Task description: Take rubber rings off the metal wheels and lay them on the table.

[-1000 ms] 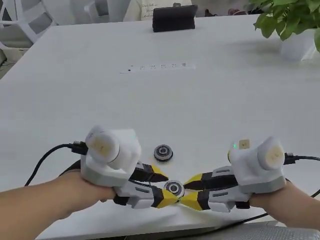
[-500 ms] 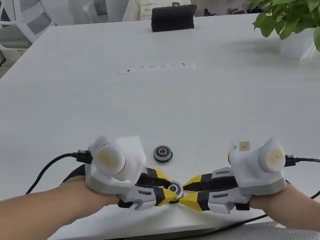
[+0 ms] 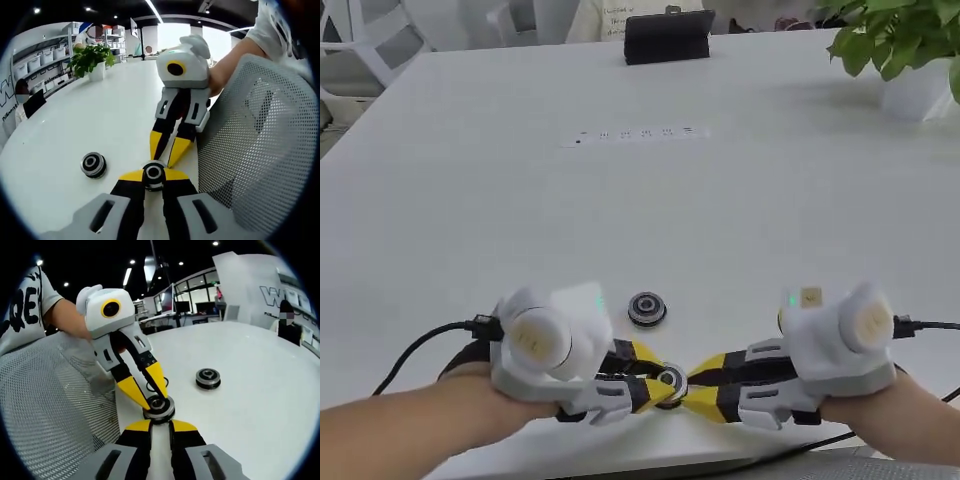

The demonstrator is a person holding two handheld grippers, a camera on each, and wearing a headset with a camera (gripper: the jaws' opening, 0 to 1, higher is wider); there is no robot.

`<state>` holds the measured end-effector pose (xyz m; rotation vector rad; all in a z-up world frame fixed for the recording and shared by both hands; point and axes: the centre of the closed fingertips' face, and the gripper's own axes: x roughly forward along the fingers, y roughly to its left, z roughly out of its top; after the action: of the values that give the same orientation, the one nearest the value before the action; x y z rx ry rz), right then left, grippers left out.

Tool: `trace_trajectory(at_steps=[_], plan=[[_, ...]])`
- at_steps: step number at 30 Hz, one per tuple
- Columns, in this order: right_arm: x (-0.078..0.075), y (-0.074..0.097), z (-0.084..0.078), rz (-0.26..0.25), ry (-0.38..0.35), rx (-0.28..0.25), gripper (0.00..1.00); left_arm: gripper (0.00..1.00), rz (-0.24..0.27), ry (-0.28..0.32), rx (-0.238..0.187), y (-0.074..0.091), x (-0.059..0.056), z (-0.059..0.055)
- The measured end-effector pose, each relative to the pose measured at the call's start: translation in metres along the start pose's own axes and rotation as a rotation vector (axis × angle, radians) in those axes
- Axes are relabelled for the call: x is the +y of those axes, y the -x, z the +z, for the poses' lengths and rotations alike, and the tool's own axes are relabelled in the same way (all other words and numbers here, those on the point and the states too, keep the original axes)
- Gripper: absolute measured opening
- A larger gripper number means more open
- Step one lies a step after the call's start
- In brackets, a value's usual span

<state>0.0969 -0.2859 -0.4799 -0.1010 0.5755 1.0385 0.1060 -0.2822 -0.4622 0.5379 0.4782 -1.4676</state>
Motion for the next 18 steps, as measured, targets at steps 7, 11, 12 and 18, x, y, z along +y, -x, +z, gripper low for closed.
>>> trace_trajectory(at_steps=[7,11,12,18], plan=[[-0.0034,0.0001,-0.001,-0.021,-0.013,0.007,0.0,0.07,0.008,0.001,-0.006,0.0,-0.0005,0.0007],[-0.0055,0.0001,-0.0009,-0.03,-0.072,0.002,0.0,0.07,0.006,-0.013,-0.003,0.0001,-0.0008,0.0009],[-0.0059,0.0001,-0.0009,-0.032,-0.11,-0.007,0.0,0.07,0.005,-0.014,-0.003,0.0001,-0.0008,0.0009],[-0.0089,0.0015,-0.0021,-0.04,-0.22,-0.051,0.0,0.07,0.013,-0.013,-0.003,0.0003,-0.0009,0.0008]])
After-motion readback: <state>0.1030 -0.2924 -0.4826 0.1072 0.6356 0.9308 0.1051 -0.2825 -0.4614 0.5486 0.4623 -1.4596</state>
